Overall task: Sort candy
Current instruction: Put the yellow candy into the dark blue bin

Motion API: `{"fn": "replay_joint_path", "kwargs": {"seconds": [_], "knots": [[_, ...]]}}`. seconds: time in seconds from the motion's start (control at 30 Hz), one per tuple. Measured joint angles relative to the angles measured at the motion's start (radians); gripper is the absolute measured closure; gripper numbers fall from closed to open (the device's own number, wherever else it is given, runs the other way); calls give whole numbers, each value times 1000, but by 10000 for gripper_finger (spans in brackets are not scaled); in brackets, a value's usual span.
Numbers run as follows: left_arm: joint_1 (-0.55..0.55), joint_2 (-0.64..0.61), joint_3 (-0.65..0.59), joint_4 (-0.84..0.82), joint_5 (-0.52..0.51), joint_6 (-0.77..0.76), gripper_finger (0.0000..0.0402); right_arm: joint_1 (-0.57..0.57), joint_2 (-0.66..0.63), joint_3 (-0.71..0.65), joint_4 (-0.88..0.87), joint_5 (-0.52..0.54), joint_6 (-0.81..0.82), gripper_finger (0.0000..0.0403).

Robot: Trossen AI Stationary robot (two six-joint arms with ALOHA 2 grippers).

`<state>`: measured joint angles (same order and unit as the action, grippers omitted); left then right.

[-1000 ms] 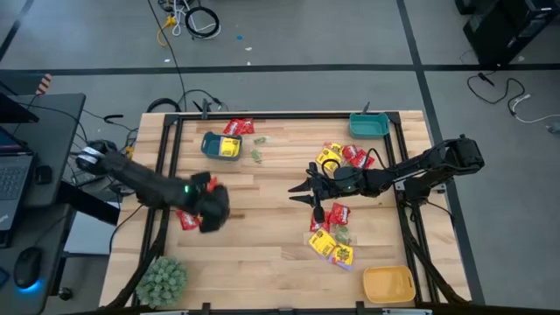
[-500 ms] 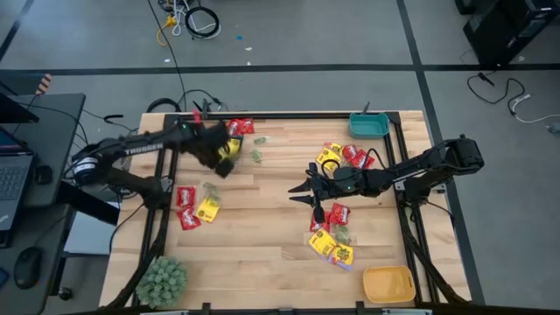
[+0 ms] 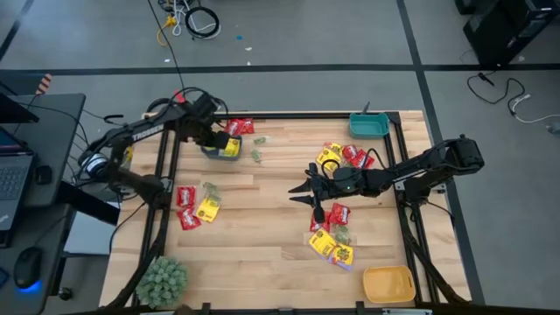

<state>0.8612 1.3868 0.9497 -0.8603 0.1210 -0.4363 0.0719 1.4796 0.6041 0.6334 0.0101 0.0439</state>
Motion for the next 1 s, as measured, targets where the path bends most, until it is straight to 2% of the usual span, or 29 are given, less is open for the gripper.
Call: {"fn": "replay_joint_path", "kwargs": {"seconds": [0.4,0.57,0.83,1.0], "knots": [[58,130,0,92,10,-55,394,0,0,0,-7,0,6,315],[63,131,0,79,-44,-53,365,0,0,0,-10,0,17,314],[56,131,1,73,-15,-8,295,1,0,0,-30,0,32,311],[49,131,22,-10,22,16,258,1,0,0,-37,0,33,304]]}}
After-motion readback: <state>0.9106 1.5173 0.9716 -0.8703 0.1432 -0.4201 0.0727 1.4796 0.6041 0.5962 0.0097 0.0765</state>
